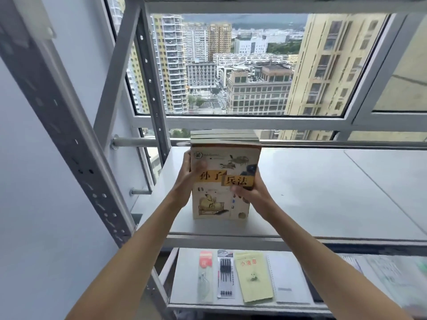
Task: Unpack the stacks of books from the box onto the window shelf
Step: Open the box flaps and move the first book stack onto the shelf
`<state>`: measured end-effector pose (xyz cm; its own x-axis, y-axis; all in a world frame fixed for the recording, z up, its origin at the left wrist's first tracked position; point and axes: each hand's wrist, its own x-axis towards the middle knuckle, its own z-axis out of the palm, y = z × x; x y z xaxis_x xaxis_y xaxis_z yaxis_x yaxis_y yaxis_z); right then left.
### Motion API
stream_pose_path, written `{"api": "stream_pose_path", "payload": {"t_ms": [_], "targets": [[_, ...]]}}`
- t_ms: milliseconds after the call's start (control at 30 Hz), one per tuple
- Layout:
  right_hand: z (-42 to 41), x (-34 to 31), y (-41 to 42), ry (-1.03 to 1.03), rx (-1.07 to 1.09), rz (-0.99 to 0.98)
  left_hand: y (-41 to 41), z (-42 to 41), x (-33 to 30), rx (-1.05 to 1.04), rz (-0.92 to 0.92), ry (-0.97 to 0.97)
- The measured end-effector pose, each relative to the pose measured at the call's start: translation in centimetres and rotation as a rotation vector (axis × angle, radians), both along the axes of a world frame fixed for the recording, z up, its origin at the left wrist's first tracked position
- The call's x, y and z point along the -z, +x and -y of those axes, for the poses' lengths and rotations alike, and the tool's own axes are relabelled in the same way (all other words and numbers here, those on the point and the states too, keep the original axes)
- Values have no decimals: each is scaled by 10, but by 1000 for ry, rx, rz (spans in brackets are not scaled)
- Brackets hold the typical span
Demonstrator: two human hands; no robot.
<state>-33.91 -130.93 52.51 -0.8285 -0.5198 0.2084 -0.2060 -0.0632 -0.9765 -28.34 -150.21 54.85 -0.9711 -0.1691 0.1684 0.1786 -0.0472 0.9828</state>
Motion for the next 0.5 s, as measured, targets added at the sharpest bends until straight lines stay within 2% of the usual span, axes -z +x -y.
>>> {"api": "stream_pose_path", "payload": {"t_ms": [200,333,500], "targets": [[5,15,5,-49,98,-16,-10,12,2,1,-101,-29],[17,14,2,-15,188,-98,-16,6,-3,-3,-70,109],[22,9,-8,-19,157,-83,-22,18,-7,43,-82,113]]}}
